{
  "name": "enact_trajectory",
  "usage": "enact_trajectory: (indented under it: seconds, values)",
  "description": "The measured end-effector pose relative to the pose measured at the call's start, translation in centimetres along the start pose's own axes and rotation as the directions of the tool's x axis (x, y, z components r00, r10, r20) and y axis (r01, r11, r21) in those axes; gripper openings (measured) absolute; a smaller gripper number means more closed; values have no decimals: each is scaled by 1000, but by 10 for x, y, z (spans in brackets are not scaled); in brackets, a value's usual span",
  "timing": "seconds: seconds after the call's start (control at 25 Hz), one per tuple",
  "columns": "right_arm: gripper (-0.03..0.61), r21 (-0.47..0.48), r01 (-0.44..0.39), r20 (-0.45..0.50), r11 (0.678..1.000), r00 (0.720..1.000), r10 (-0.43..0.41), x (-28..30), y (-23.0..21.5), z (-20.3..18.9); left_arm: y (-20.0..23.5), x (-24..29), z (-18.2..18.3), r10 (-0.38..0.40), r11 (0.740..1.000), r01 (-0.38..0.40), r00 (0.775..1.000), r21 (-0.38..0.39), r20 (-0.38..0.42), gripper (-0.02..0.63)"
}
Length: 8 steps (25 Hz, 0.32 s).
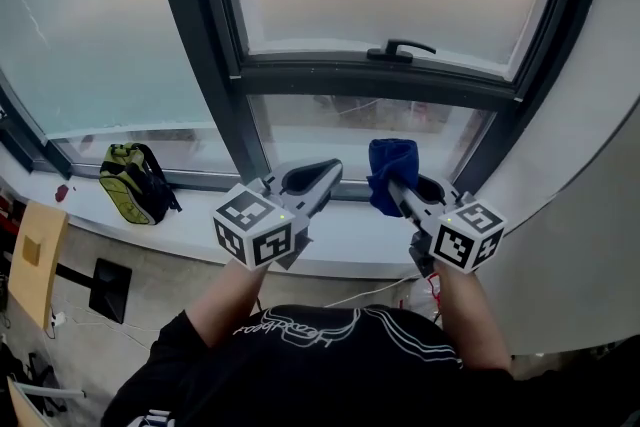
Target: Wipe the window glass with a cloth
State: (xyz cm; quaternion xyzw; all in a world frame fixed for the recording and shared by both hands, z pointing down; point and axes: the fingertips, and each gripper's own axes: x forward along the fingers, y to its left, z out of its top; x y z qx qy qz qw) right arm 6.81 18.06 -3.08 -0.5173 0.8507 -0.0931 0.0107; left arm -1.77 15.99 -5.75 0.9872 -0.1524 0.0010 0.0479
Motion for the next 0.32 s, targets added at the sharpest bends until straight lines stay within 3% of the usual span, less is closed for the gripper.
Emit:
enact_trajectory:
  seconds: [0.32]
  values:
    - [67, 5, 7, -7, 1000, 1000, -7, 0, -5, -2, 8, -3, -2, 8, 1000, -8, 1000, -19, 15, 6]
